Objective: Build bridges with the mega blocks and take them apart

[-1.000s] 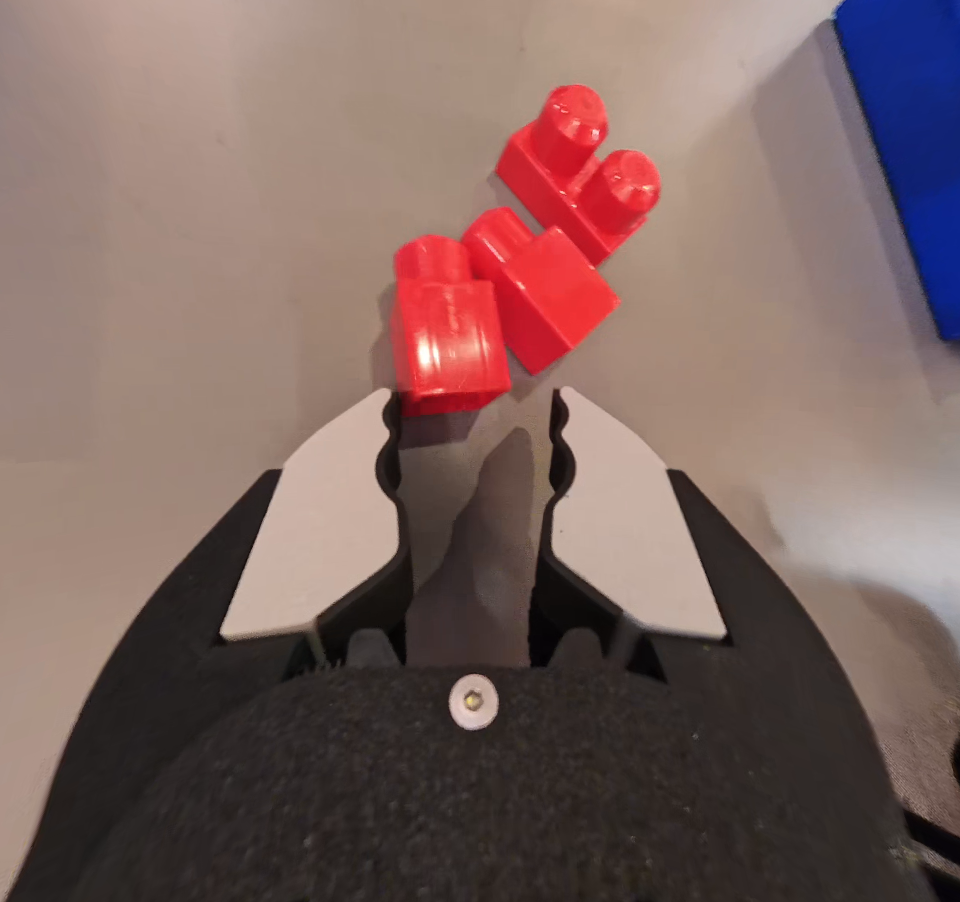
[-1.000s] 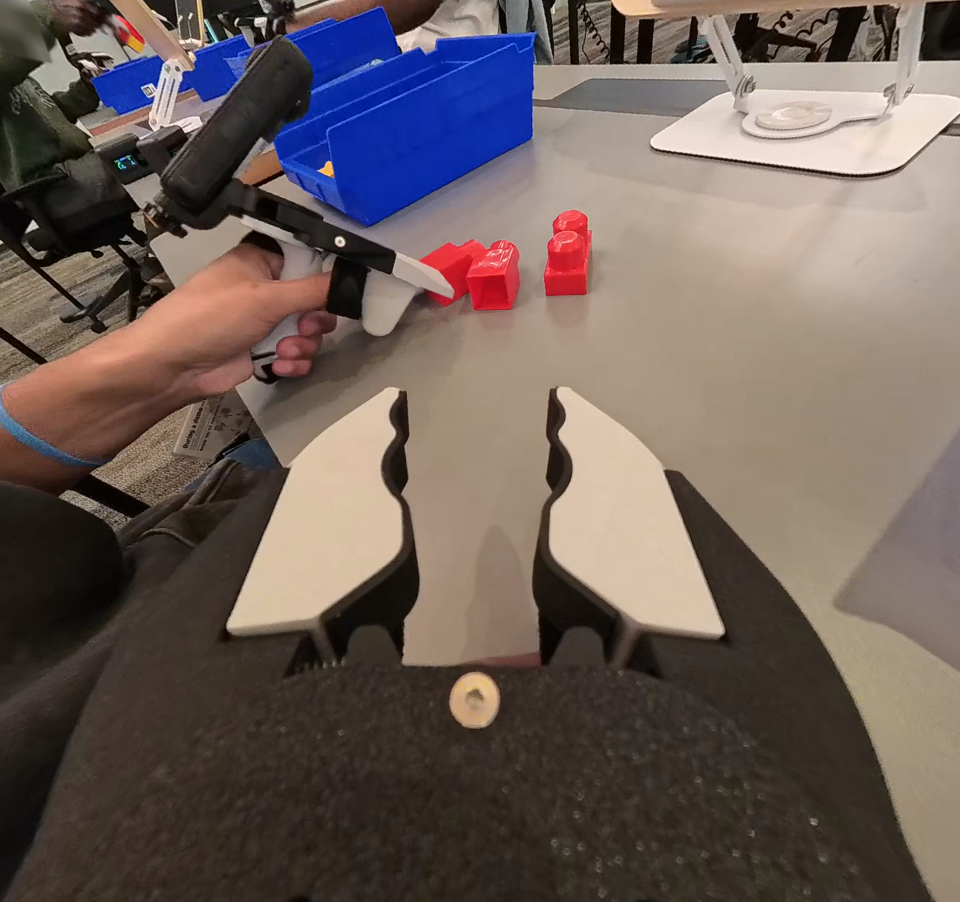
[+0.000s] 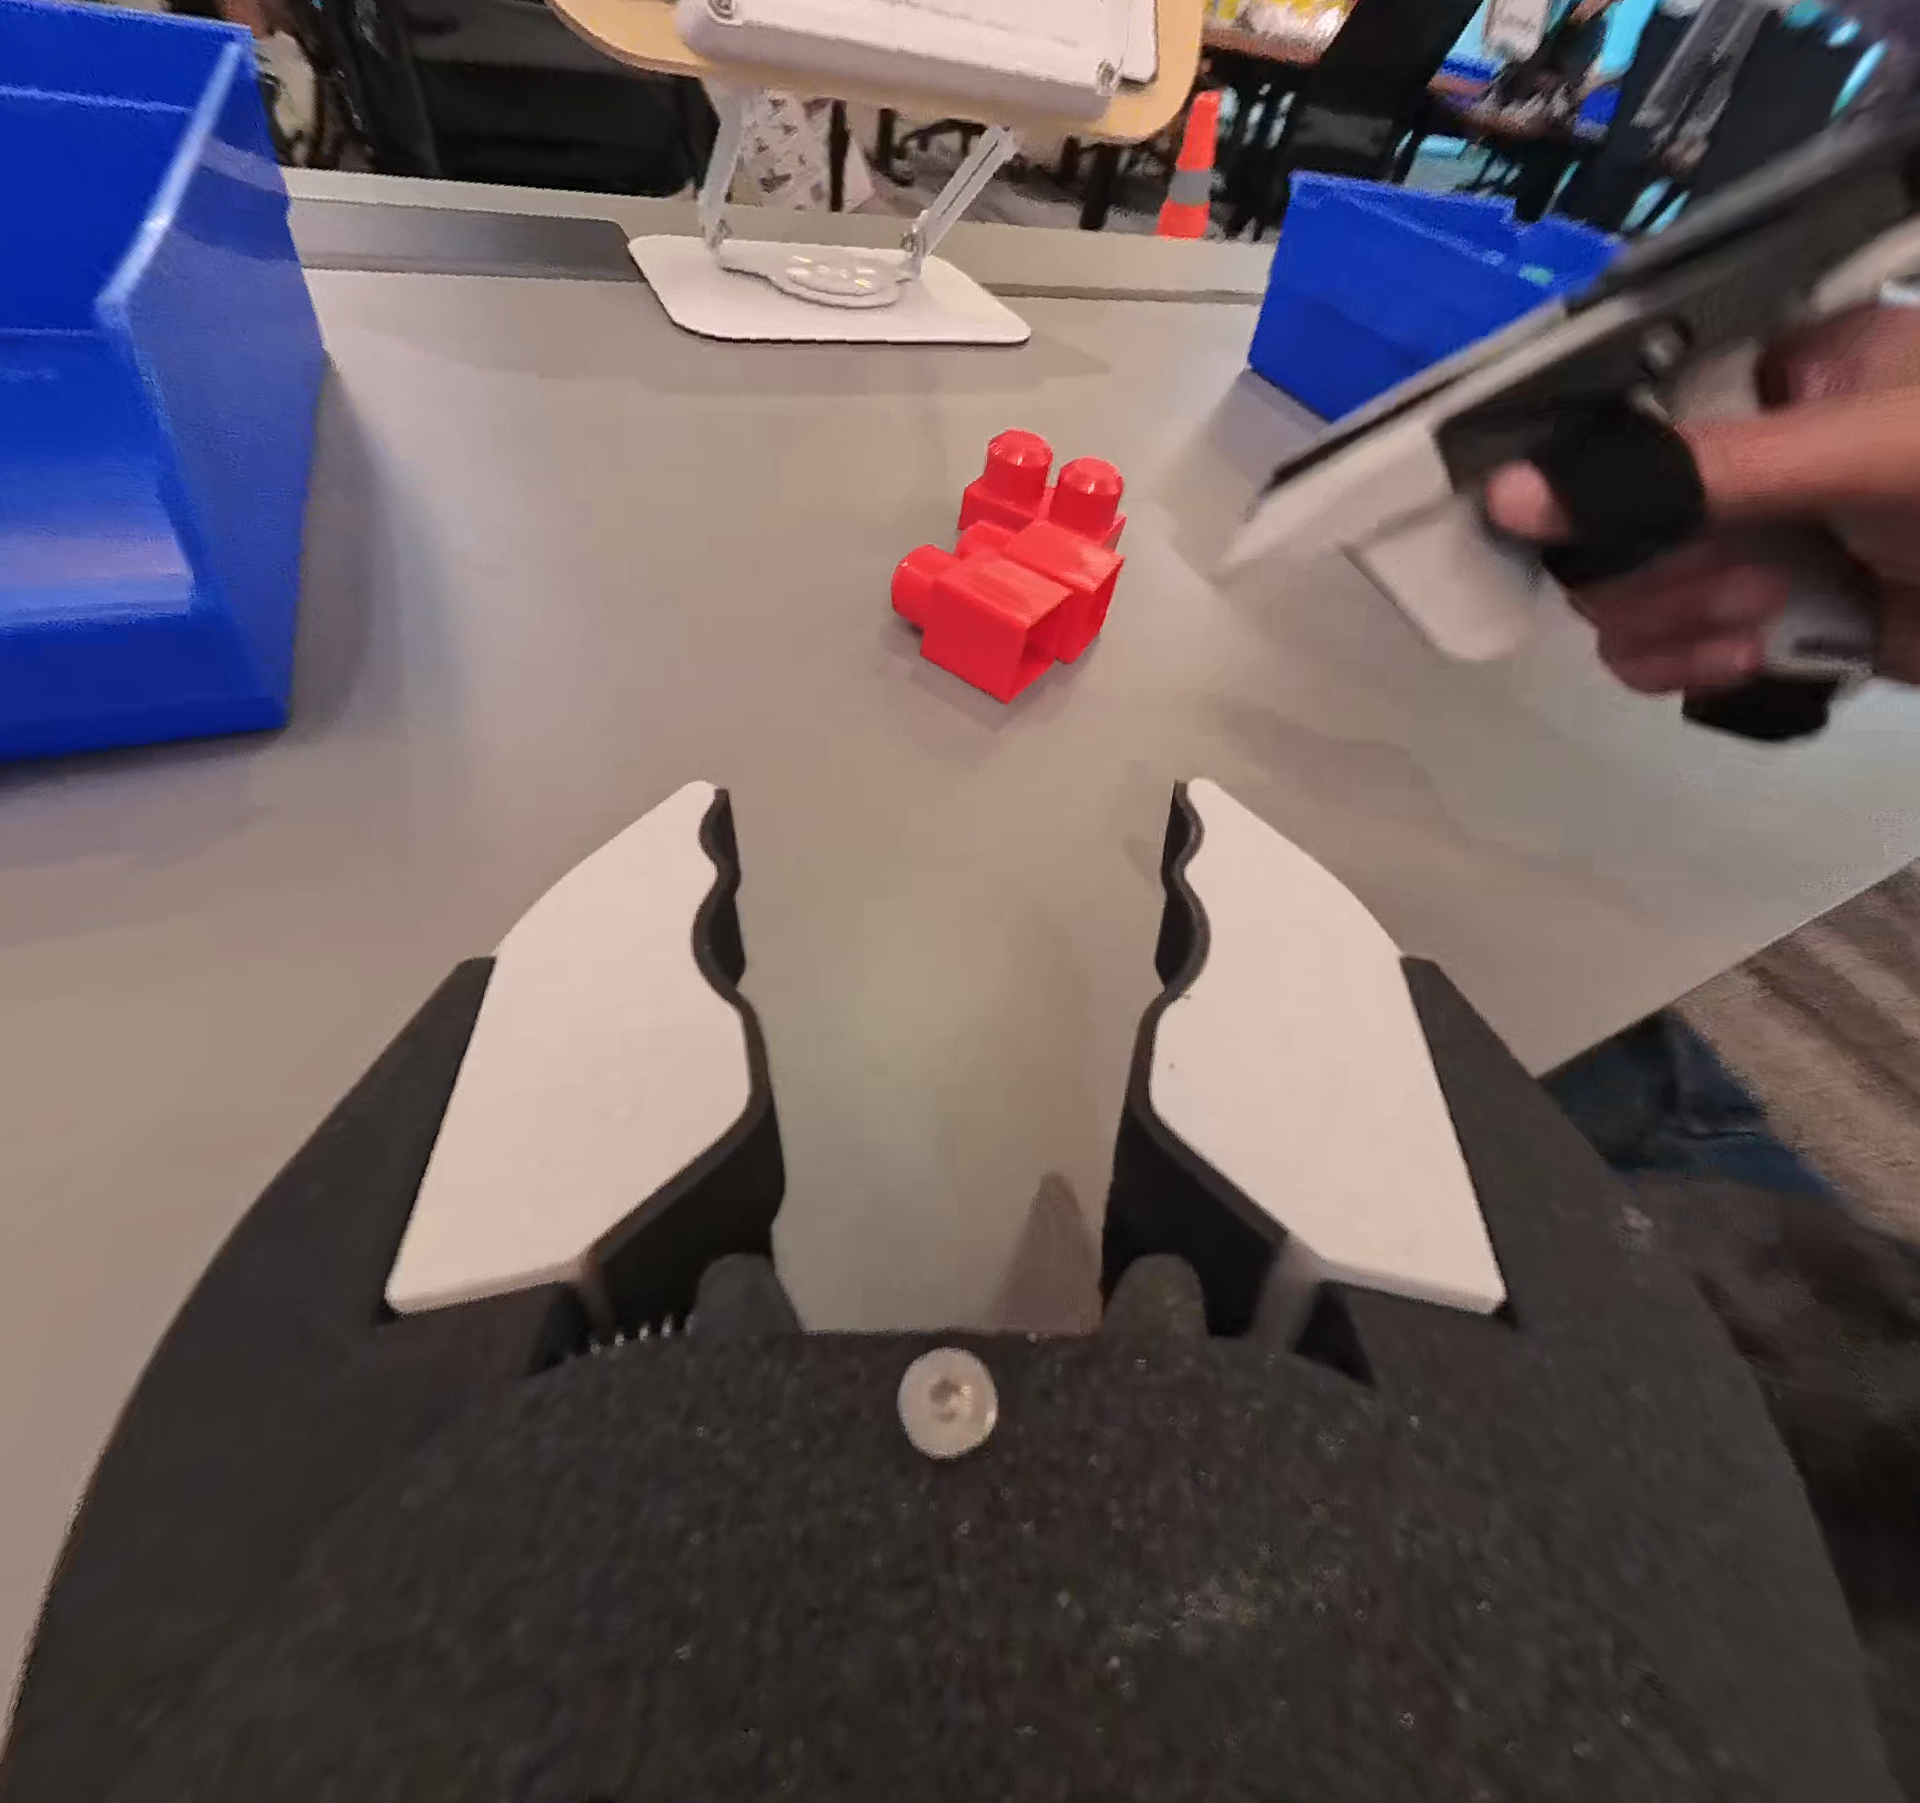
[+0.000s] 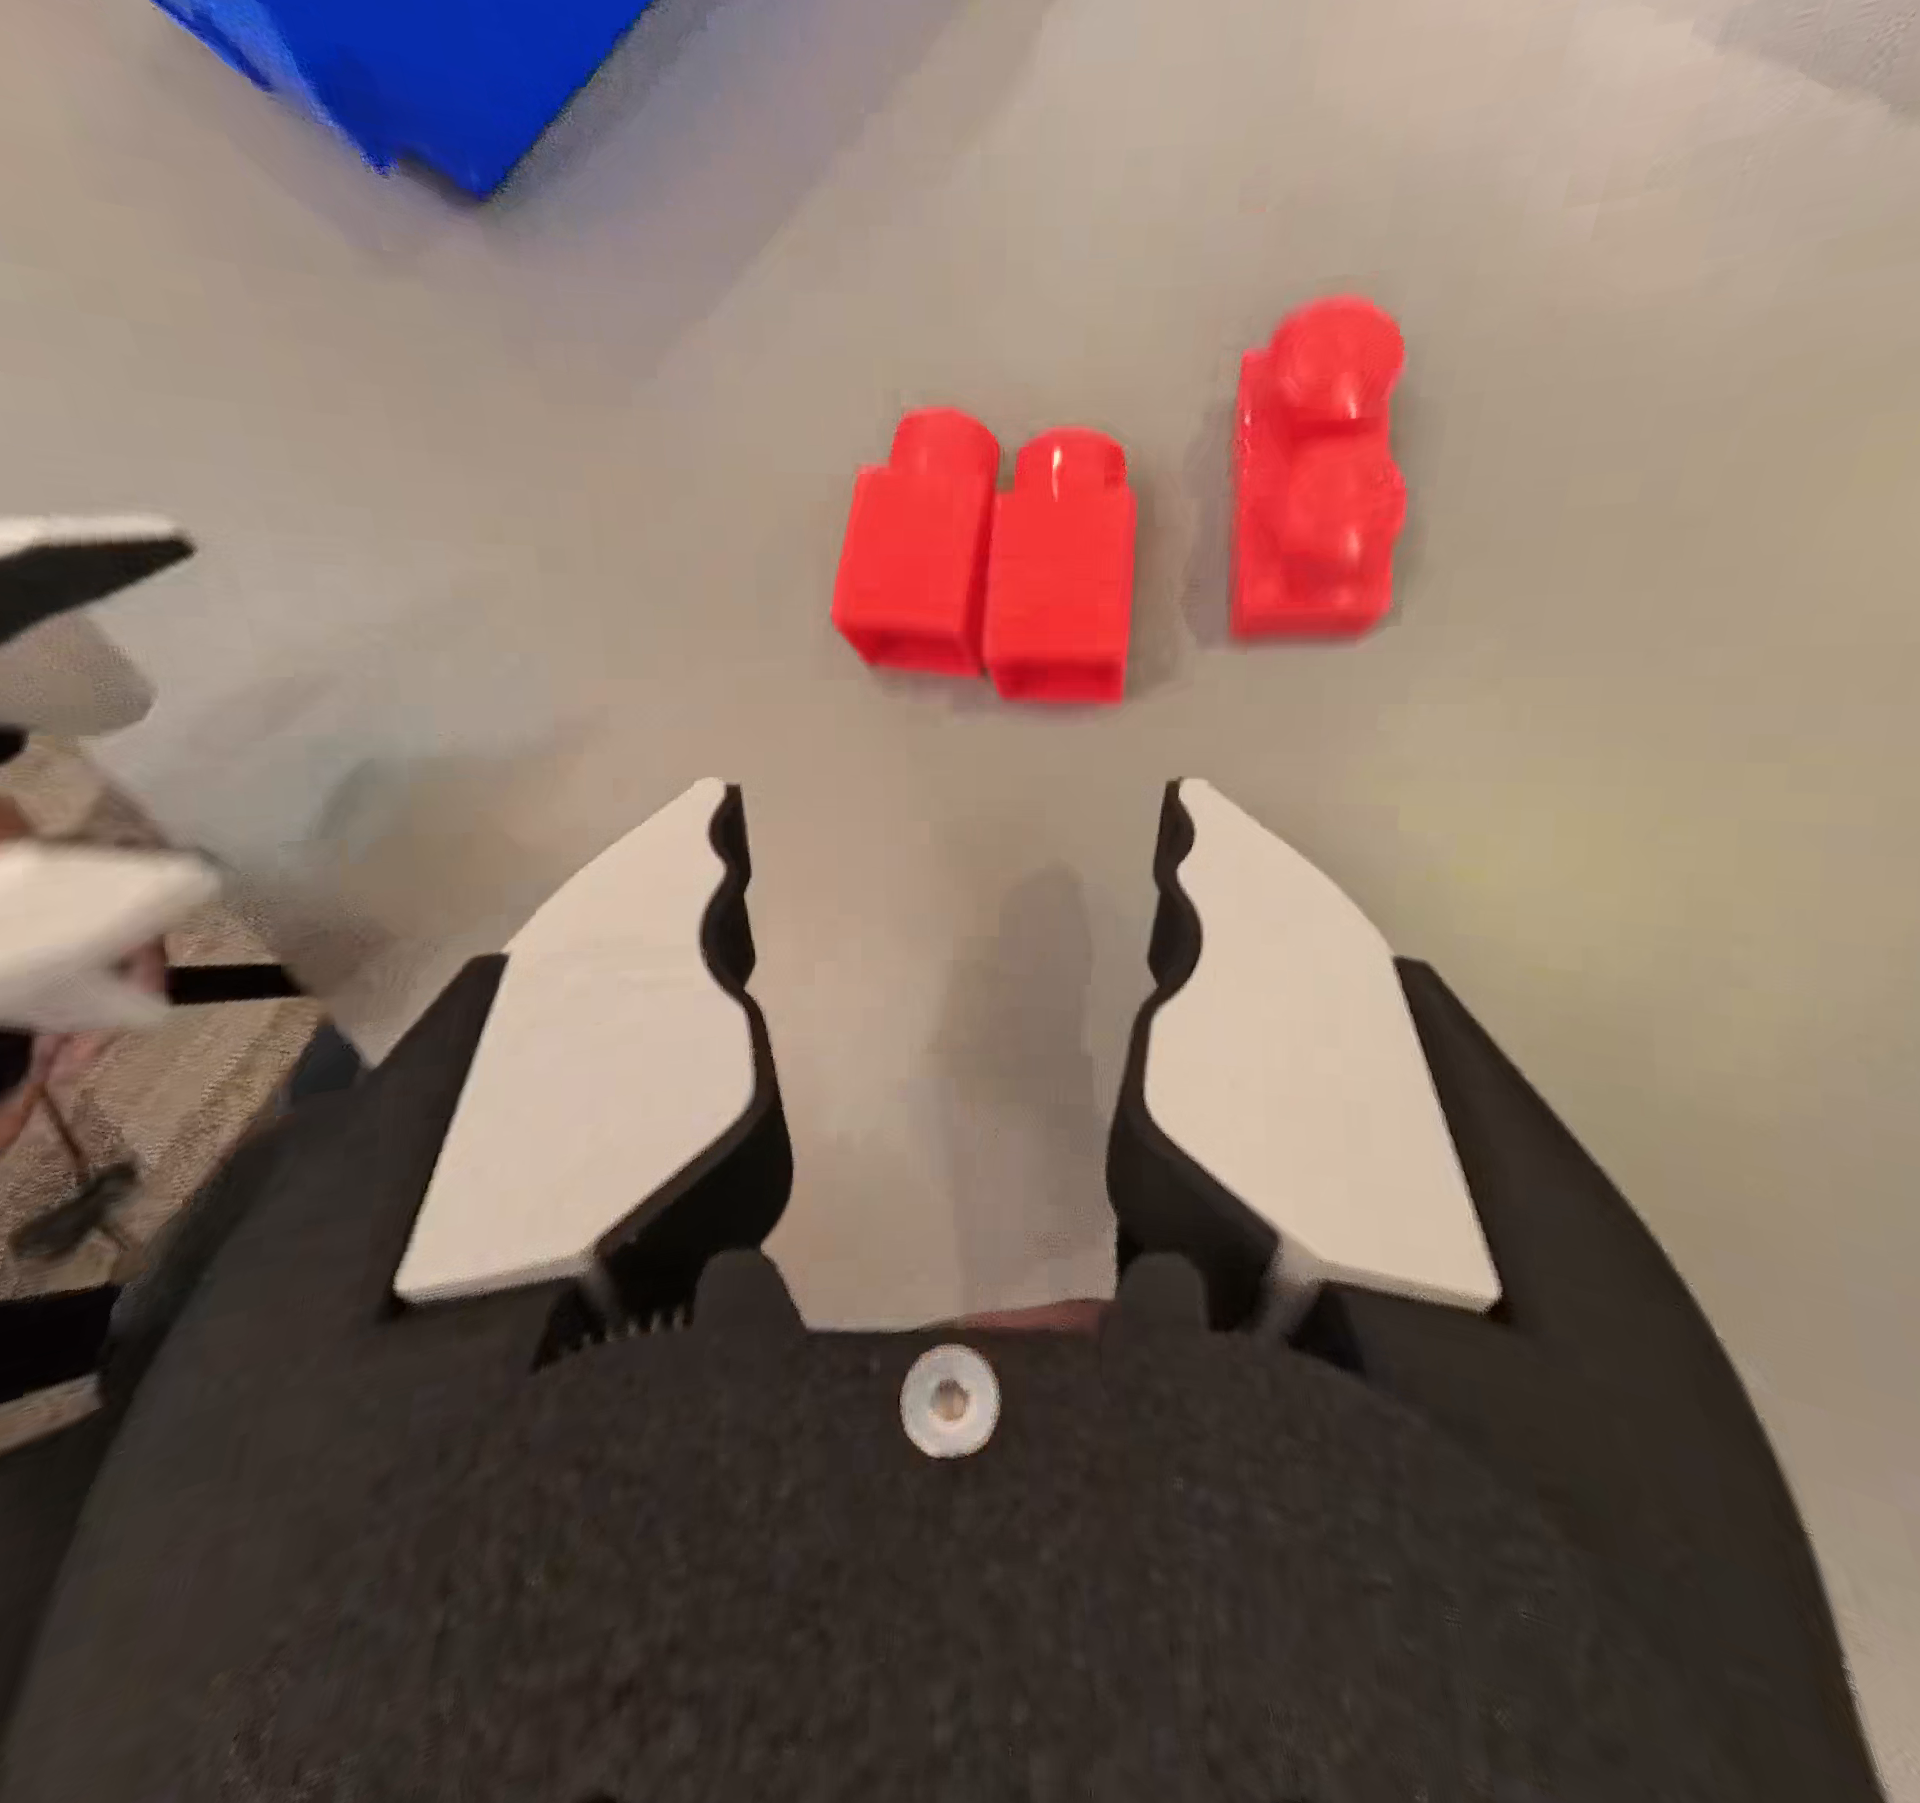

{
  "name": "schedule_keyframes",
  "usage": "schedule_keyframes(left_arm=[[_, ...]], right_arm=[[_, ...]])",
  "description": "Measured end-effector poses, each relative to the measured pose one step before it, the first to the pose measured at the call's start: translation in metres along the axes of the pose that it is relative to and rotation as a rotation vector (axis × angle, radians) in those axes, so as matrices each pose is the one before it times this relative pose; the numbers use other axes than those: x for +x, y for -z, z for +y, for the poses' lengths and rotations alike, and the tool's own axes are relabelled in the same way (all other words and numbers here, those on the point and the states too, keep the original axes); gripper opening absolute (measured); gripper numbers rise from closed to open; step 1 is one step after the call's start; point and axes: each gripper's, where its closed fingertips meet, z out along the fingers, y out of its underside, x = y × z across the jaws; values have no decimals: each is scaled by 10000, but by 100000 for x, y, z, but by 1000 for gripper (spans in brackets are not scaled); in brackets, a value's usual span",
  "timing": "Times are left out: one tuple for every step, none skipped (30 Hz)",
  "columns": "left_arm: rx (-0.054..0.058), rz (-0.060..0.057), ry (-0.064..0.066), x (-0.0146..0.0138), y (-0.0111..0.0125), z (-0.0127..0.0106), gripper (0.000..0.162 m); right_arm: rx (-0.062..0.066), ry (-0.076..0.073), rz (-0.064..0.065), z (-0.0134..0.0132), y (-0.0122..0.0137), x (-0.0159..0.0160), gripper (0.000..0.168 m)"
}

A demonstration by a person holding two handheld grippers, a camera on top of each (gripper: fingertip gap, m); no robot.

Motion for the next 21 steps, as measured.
schedule_keyframes(left_arm=[[-83,-161,-232,-87,-42,84,78],[29,19,-81,156,-17,-103,78],[83,65,8,203,14,-92,77],[-10,-6,16,88,-28,69,77],[-102,-26,-30,40,-68,202,78],[-90,-22,-69,13,-48,161,78],[-55,-41,-65,-54,-3,96,78],[-18,-37,-32,-69,19,5,78],[2,6,23,-23,12,-25,78],[-26,39,77,37,-8,17,78],[-45,44,101,50,-10,65,78],[-48,65,101,103,-24,77,78],[-36,73,76,125,-16,61,78],[-29,5,16,52,-3,47,79],[-34,-36,-44,-12,-11,65,79],[-32,1,-53,31,-39,54,79],[-34,0,-14,20,-36,72,79],[-37,1,29,8,-49,74,79],[-43,56,46,98,-68,85,79],[-54,74,33,131,-84,104,79],[-54,41,10,99,-86,109,80]], right_arm=[[-207,178,226,-1216,-967,-297,75],[-283,138,503,-914,-979,355,74],[-334,33,445,-593,-963,299,76],[-369,-92,-40,-301,-898,-421,76],[-314,-201,47,-174,-814,-274,77],[-192,-88,148,-192,-641,-227,77],[-194,89,247,-98,-492,-163,77],[-206,53,116,50,-461,-345,78],[-110,157,299,-72,-231,-61,80],[-187,216,338,46,-101,104,80],[-66,161,408,-53,-93,332,79],[-49,20,201,-11,-115,202,79],[-44,20,147,18,-133,213,78],[-39,113,318,56,-116,483,78],[61,120,293,-45,-86,464,78],[-41,-60,3,123,-137,110,77],[-150,-127,-219,248,-236,-197,77],[-137,-58,-141,198,-282,-156,77],[-51,-35,-79,71,-272,-124,77],[-107,10,56,130,-289,69,77],[-97,9,25,129,-328,-11,78]])
